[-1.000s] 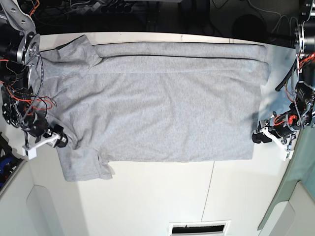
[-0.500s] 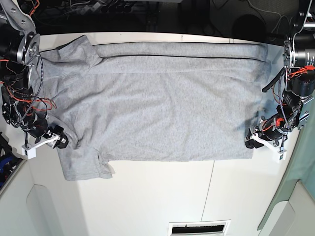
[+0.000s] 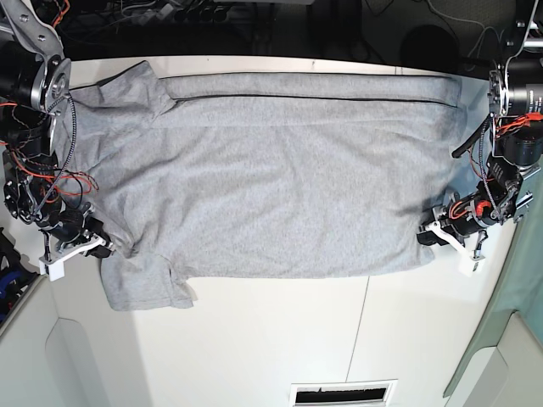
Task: Layout the t-shirt on the table in an organized manner, then fold the t-shirt properly
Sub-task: 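Lift the opposite edge and fold it over onto the first fold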
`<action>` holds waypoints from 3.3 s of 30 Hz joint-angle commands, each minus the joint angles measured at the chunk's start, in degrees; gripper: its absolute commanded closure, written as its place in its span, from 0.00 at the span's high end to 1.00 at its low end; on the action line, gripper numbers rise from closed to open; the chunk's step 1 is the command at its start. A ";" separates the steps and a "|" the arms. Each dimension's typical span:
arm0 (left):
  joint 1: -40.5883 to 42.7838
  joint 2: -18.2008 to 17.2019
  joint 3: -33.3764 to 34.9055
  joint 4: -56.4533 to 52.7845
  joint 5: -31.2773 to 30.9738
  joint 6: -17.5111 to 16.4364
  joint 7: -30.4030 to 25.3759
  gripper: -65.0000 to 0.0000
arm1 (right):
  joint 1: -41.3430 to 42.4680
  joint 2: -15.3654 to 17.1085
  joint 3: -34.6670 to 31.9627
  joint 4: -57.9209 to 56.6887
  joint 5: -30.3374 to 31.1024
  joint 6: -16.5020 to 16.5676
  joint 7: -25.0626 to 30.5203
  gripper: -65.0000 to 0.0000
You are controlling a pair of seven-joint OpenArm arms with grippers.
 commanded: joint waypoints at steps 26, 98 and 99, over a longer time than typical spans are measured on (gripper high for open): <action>16.22 -18.12 -0.07 32.48 -35.52 -2.20 26.82 0.00 | -21.11 13.22 0.20 37.07 18.10 1.29 -14.80 0.00; 38.23 -21.42 -0.07 45.88 -37.24 -2.20 31.85 0.30 | -19.30 4.55 -3.23 24.76 6.47 -2.14 -8.72 0.23; 38.23 -21.40 -0.07 45.88 -37.24 -2.20 31.85 0.30 | -19.30 4.55 -3.23 24.76 6.47 -2.14 -8.72 0.14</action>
